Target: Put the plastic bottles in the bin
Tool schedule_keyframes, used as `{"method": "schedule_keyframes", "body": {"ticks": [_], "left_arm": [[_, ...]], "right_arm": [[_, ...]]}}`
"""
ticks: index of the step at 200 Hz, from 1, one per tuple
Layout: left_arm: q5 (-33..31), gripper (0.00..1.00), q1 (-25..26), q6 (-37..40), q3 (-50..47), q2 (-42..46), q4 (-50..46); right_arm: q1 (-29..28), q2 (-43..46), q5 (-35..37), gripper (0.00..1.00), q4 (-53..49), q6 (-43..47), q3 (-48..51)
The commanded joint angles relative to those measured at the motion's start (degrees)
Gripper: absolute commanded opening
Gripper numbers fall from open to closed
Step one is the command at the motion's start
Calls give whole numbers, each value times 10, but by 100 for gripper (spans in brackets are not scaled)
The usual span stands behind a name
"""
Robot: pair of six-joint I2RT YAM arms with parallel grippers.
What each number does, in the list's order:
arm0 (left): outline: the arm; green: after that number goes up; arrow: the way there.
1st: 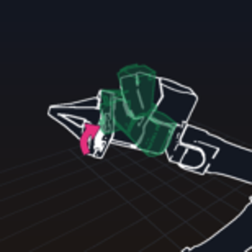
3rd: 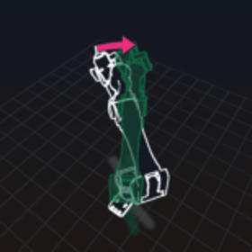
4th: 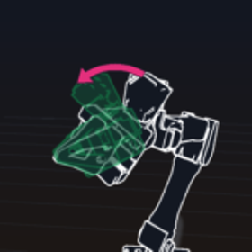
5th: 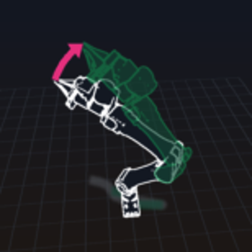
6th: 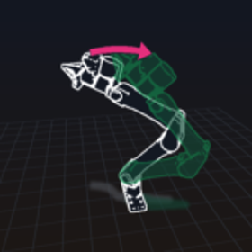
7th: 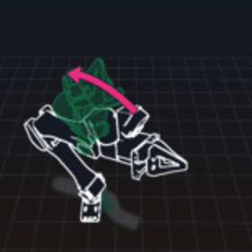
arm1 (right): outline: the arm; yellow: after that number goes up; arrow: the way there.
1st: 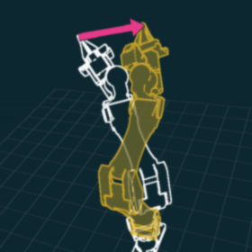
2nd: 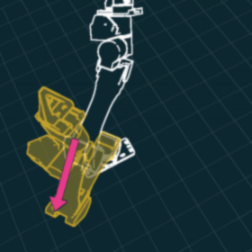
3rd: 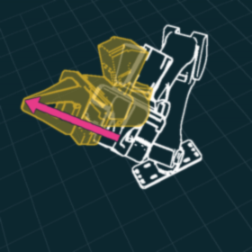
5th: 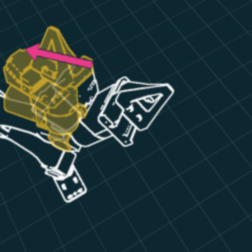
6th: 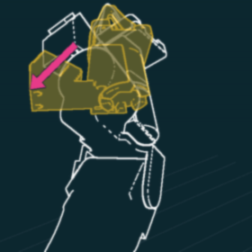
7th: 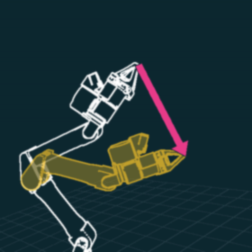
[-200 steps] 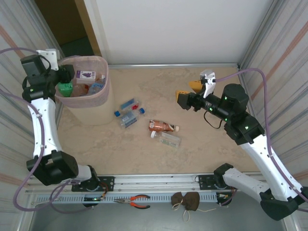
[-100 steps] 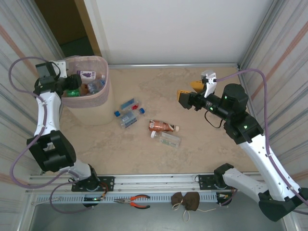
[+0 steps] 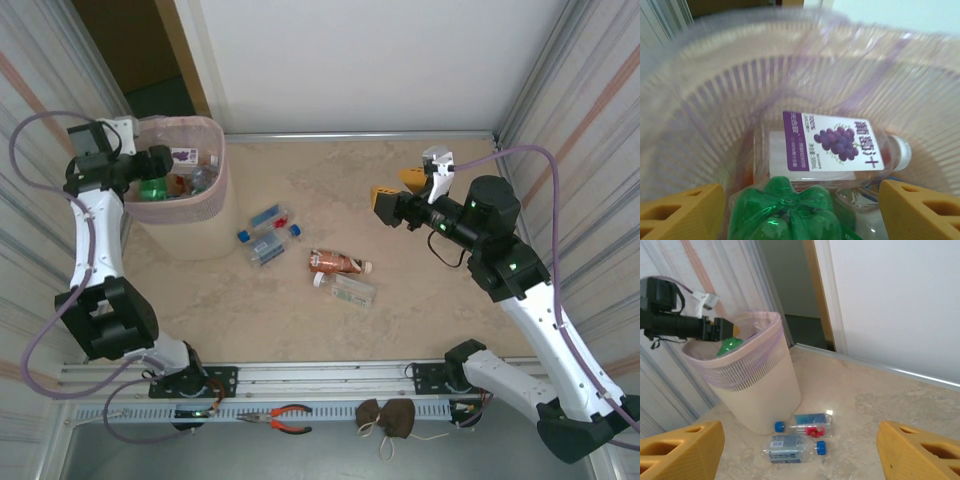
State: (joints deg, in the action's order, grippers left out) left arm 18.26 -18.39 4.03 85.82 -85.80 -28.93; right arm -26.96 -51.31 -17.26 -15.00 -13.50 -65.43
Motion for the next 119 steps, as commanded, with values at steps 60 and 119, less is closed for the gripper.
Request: {"method": "schedule_keyframes", "body": {"ticks": [60,119], "left_arm": [[36,57,6,-11,46,31,-40],[12,46,30,2,-7,-5,-47]], "right_arm": [[4,13,-12,78,9,-18,1],[4,18,-11,78,9,-21,8]]}}
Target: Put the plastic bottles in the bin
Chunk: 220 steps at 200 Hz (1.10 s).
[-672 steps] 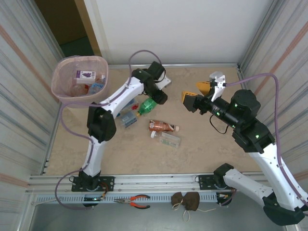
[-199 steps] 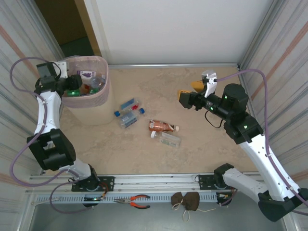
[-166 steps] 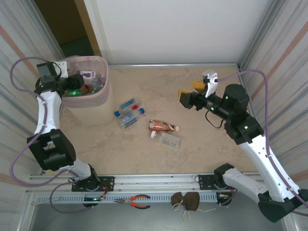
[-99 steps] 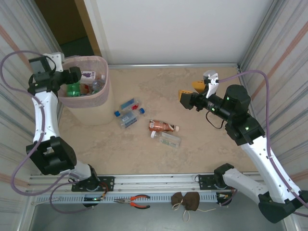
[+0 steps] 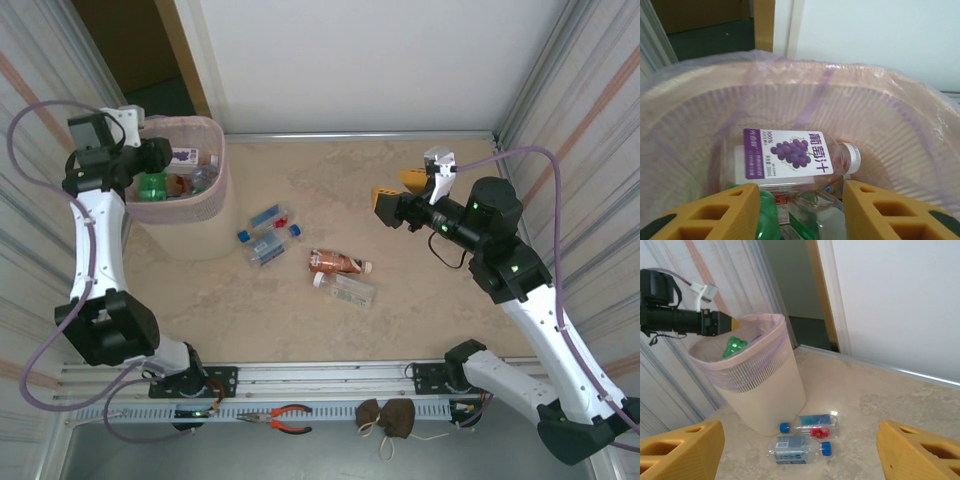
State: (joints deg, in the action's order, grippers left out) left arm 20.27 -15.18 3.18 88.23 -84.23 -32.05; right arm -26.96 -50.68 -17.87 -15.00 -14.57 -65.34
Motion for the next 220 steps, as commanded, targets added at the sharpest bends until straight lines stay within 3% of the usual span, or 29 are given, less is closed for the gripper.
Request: {"method": "schedule_keyframes", "body": {"ticks": [1,57,117,158,220], "left_arm": [[-9,46,-2,10,-32,-21,-16],[-6,45,-13,14,-40,-53,-17],[37,48,-9,3,3,-13,-16],[67,46,11,2,33,13,-43],[98,35,83,6,9,27,-91]], "right_arm": [[4,12,-5,78,9,-11,7],[4,15,-4,78,4,-10,4],[4,20,2,78,-2,-11,-1],[4,26,5,78,-8,-12,-3],[4,31,5,78,-8,-21,-5]]}}
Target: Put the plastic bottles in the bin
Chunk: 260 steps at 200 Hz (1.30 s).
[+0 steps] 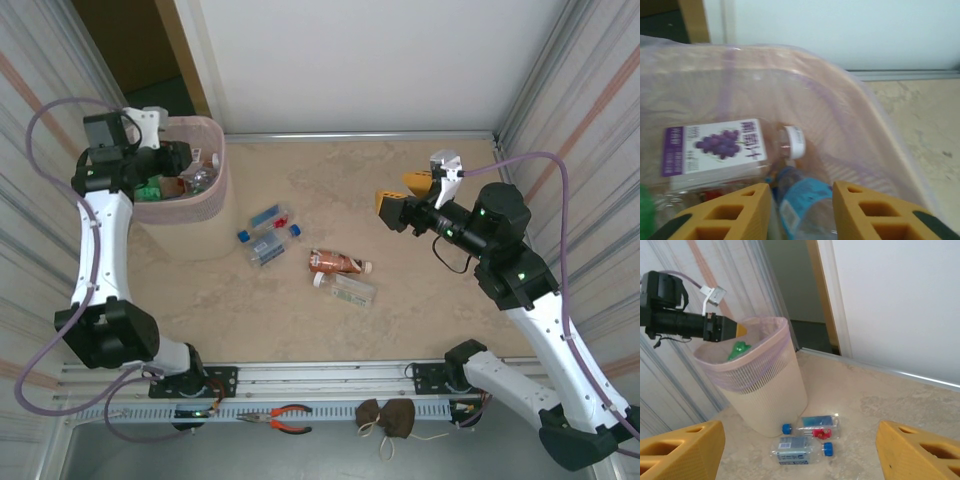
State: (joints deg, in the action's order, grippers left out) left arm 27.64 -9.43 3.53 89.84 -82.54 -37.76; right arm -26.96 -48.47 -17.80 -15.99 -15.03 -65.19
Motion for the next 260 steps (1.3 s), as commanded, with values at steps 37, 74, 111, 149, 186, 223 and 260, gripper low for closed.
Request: {"method": "schedule_keyframes", "body": {"ticks": [37,74,111,149,186,223,260], "left_arm": [[8,31,43,0,-37,-19,-43],[-1,29,42,-2,-52,-43,-30],[-1,32,42,-3,-11,-34,-39],[8,37,49,3,34,2,-46],[-25,39,66,22,59,35,-68],[-40,39,109,63,79,57,-94],[-130,39,221,105,89,60,-115]], "right_arm": [[4,7,-1,77,2,-20,-8],[4,9,0,77,0,-20,-11],[4,13,-1,77,-6,-21,-18],[4,20,3,77,-10,-22,-20],[3,21,4,76,-12,-24,-21],[3,18,4,76,-10,-26,-21],[2,14,4,76,-8,-26,-20]]}}
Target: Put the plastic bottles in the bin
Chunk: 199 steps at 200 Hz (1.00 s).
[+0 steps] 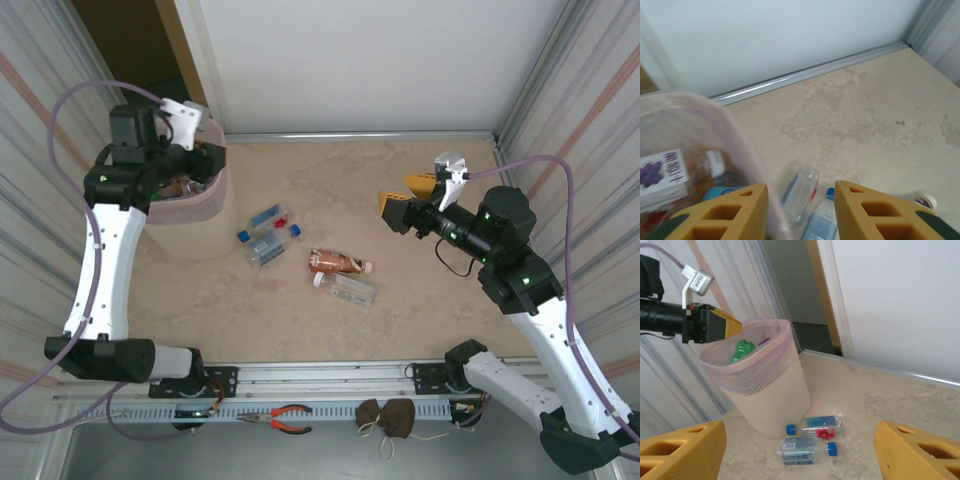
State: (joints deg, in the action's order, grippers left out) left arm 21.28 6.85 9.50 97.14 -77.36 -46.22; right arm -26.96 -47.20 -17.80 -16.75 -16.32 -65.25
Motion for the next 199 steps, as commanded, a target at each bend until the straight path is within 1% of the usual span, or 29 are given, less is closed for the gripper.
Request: {"method": "schedule_keyframes", "body": {"ticks": [1,30,44,63,82,107,145,199], "left_arm": [[-69,39,62,46,16,7,-31],[-139,40,154,66,7,-4,-33],[-161,40,194,68,3,-20,-33],[-187,41,241,78,3,-55,-36],[-210,42,272,88,8,-100,-43],[-221,43,289,98,7,-161,-42],[-241,45,297,112,18,-263,-38],[-297,48,298,125,79,-400,-66]], "right_arm": [[2,2,4,76,-1,-13,-20],[2,3,7,76,-5,-10,-23],[2,4,9,76,-7,-10,-23],[2,4,10,76,-9,-10,-21],[2,7,11,76,-12,-10,-22],[2,12,14,76,-19,-8,-21],[1,20,20,76,-25,-7,-19],[2,26,26,76,-33,-6,-18]]}}
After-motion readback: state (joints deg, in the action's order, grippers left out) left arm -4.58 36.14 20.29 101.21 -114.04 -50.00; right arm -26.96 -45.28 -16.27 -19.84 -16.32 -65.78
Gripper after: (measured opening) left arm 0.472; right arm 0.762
